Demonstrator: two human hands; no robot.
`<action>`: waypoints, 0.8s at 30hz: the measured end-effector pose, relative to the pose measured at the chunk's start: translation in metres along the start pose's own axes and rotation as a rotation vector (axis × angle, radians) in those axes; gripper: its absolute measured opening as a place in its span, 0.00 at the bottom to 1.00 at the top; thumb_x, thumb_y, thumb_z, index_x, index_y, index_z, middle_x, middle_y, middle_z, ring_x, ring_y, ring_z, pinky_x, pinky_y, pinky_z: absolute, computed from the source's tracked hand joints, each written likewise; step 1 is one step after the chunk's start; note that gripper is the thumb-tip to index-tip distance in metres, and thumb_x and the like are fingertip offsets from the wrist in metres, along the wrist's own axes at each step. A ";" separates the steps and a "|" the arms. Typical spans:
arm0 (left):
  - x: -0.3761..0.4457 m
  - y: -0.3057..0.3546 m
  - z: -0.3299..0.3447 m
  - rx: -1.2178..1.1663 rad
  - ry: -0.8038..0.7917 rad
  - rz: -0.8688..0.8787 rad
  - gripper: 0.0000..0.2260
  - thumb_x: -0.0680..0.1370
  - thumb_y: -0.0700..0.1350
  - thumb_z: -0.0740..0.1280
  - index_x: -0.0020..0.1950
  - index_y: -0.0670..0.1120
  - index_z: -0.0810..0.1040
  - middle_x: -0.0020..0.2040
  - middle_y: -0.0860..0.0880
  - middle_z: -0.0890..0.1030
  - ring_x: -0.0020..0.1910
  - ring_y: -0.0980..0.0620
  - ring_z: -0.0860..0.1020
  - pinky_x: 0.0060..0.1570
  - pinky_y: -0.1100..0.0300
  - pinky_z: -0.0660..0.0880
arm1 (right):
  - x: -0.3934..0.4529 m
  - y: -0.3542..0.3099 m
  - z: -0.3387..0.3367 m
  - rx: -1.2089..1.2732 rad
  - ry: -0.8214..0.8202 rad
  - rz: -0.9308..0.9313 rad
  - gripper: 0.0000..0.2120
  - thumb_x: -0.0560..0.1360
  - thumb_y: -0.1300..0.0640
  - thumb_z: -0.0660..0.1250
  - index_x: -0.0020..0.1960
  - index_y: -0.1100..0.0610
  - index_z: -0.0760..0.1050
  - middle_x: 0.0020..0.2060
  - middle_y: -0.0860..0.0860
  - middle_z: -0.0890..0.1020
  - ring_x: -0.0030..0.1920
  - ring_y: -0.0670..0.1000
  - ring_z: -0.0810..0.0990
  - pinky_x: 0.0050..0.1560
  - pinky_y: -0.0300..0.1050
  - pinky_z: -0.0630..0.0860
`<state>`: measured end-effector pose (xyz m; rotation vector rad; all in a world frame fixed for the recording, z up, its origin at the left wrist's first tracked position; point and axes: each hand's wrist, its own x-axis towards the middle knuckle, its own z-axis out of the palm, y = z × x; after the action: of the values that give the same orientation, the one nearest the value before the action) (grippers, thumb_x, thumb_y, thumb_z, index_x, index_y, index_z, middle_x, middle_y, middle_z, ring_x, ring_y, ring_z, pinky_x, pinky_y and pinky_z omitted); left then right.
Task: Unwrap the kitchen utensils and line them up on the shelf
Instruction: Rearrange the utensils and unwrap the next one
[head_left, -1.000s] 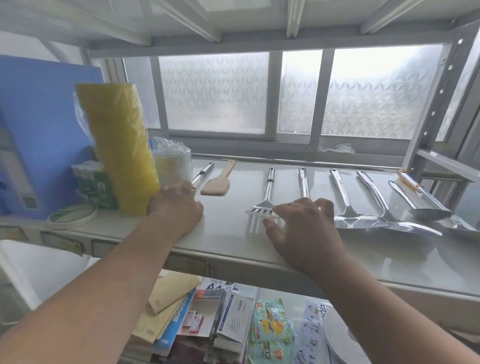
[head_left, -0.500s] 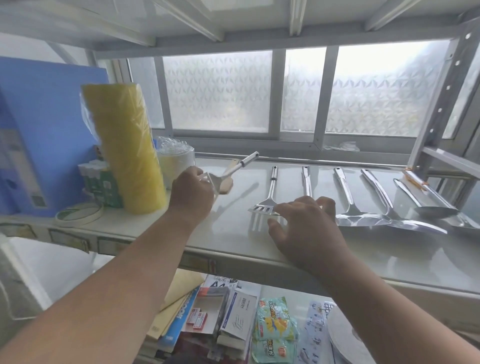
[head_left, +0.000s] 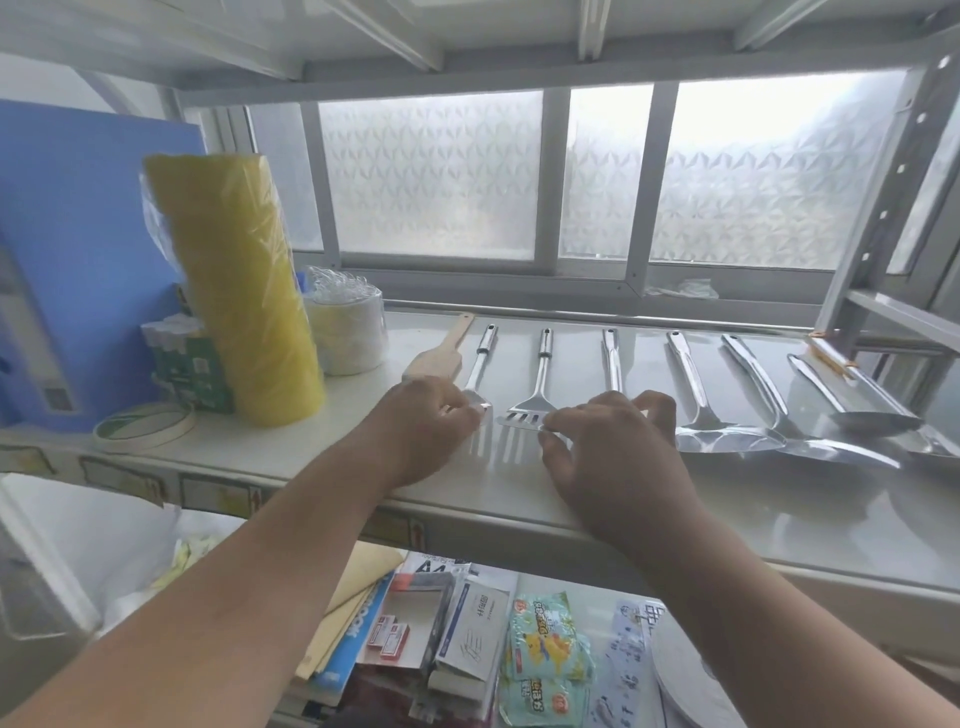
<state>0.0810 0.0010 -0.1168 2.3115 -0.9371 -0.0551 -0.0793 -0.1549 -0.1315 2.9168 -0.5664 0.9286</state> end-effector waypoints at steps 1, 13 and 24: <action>-0.001 -0.005 -0.001 -0.018 -0.060 0.025 0.17 0.82 0.60 0.64 0.61 0.56 0.86 0.62 0.55 0.84 0.62 0.52 0.80 0.59 0.54 0.74 | 0.000 0.000 0.000 -0.004 -0.001 0.001 0.15 0.80 0.43 0.58 0.52 0.46 0.83 0.42 0.45 0.85 0.56 0.48 0.78 0.62 0.54 0.59; 0.006 -0.017 0.005 -0.080 -0.127 0.064 0.18 0.81 0.64 0.62 0.67 0.62 0.81 0.65 0.55 0.82 0.63 0.54 0.80 0.69 0.46 0.75 | -0.002 -0.001 0.000 -0.005 0.014 0.017 0.15 0.79 0.43 0.59 0.50 0.47 0.83 0.42 0.45 0.85 0.55 0.50 0.78 0.62 0.56 0.58; 0.010 -0.023 0.010 -0.087 -0.095 0.106 0.18 0.83 0.64 0.57 0.65 0.62 0.82 0.58 0.58 0.85 0.58 0.55 0.81 0.64 0.47 0.77 | -0.003 -0.002 -0.002 0.016 0.010 0.025 0.15 0.78 0.44 0.59 0.51 0.49 0.83 0.43 0.46 0.86 0.56 0.51 0.78 0.63 0.57 0.59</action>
<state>0.0995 0.0014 -0.1362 2.1922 -1.0821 -0.1590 -0.0817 -0.1514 -0.1312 2.9240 -0.5988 0.9535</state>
